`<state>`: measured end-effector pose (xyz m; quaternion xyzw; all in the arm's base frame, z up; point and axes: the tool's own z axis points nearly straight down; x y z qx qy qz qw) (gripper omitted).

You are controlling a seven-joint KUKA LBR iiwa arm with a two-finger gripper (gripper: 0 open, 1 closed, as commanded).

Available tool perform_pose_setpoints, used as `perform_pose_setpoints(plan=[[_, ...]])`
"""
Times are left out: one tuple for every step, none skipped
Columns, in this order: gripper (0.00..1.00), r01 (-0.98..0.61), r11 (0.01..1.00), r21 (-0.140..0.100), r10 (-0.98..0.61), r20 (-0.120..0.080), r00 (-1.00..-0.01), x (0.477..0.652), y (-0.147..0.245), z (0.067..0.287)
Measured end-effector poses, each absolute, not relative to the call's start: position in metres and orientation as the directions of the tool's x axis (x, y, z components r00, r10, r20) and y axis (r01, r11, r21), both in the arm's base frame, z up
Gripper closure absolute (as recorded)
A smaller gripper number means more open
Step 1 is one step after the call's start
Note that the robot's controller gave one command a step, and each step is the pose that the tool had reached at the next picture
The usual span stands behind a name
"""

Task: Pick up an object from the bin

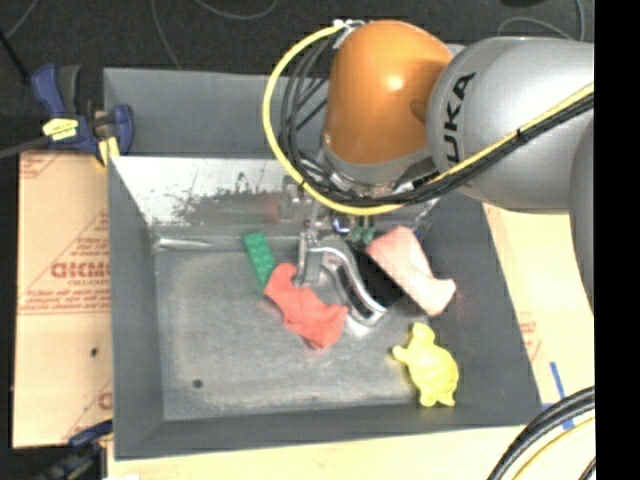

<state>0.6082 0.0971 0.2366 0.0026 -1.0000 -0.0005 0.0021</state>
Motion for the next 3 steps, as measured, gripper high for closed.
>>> perform_pose_setpoints(plan=[[0.00,-0.004,1.000,0.002,-0.004,-0.004,-1.000,0.609,0.097,0.242],[0.00,-0.002,1.000,0.003,-0.002,-0.006,-1.000,0.609,0.096,0.240],[0.00,-0.028,1.000,0.000,-0.028,-0.004,-1.000,0.620,0.097,0.210]])
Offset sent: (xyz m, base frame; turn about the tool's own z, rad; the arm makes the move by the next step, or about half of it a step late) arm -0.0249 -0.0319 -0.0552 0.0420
